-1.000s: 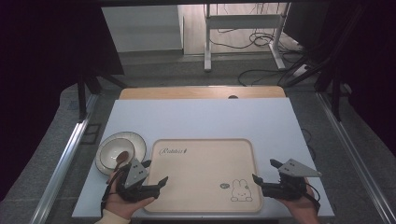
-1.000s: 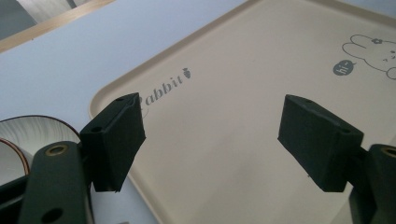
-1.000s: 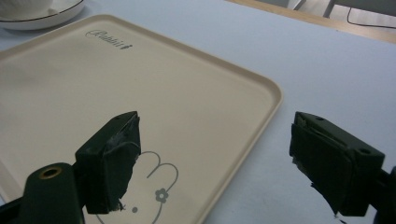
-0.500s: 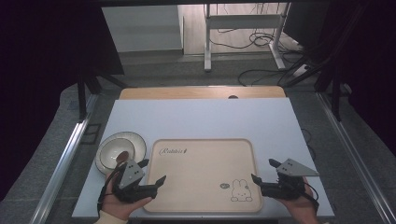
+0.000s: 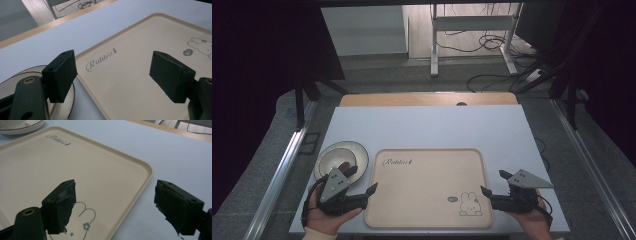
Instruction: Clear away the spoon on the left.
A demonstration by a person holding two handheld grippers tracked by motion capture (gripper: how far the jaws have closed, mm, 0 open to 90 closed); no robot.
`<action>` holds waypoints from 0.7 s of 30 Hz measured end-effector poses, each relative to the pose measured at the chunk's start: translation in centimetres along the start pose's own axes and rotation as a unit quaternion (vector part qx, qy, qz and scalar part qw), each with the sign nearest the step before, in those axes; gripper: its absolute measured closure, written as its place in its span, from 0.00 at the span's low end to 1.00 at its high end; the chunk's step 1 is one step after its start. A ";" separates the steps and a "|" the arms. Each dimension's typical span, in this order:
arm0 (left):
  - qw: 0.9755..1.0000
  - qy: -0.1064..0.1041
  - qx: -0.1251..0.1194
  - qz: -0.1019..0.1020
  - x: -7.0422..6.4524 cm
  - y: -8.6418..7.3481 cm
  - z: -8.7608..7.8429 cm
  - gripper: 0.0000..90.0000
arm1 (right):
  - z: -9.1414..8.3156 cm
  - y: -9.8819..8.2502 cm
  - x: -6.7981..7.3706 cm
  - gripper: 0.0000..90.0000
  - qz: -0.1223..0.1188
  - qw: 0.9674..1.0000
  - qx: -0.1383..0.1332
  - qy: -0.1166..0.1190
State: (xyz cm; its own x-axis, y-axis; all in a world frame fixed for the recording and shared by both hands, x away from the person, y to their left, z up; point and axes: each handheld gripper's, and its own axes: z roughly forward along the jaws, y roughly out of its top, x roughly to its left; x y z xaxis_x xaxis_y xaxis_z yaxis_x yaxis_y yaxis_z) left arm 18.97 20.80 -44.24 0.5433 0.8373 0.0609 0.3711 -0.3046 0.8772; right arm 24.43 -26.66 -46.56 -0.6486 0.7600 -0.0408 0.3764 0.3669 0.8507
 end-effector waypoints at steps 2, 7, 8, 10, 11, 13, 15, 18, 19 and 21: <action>1.000 0.003 0.000 -0.002 0.2 0.0 -0.2 0.24 | 0.0 0.0 0.0 0.20 0.001 1.000 0.001 0.001; 1.000 0.008 -0.002 0.000 0.5 0.0 -0.7 0.24 | 0.1 0.0 -0.2 0.20 0.003 1.000 0.001 0.000; 1.000 0.010 -0.002 0.000 0.6 0.0 -0.8 0.24 | 0.1 0.0 -0.2 0.20 0.005 1.000 0.001 0.001; 1.000 0.014 -0.004 -0.001 0.8 0.0 -1.0 0.24 | 0.1 0.0 -0.2 0.20 0.007 1.000 0.000 0.000; 1.000 0.016 -0.004 -0.001 0.9 -0.1 -1.1 0.24 | 0.1 0.0 -0.2 0.20 0.007 1.000 -0.001 0.001; 1.000 0.021 -0.004 -0.005 1.1 -0.1 -1.4 0.24 | 0.0 0.0 -0.2 0.20 0.007 1.000 -0.001 -0.001; 1.000 0.025 -0.006 -0.006 1.3 -0.1 -1.6 0.24 | 0.0 0.0 -0.2 0.20 0.007 1.000 0.000 -0.003; 0.999 0.032 -0.004 -0.009 1.6 -0.4 -1.8 0.23 | 0.0 -0.1 -0.3 0.20 0.015 1.000 0.001 -0.001; 0.999 0.036 -0.002 -0.009 1.7 -0.5 -1.9 0.23 | 0.0 -0.1 -0.3 0.20 0.017 1.000 0.000 -0.001; 0.999 0.041 0.001 -0.013 2.0 -0.8 -2.1 0.23 | -0.1 -0.1 -0.4 0.20 0.019 1.000 -0.003 -0.001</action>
State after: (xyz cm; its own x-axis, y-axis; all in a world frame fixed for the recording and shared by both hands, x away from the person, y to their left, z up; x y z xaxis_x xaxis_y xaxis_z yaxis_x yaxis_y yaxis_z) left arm 18.17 23.71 -43.86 0.4704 0.8790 0.0774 0.3862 -0.2839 0.8776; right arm 24.65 -27.05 -46.57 -0.6325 0.7745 -0.0086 0.3977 0.3343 0.8545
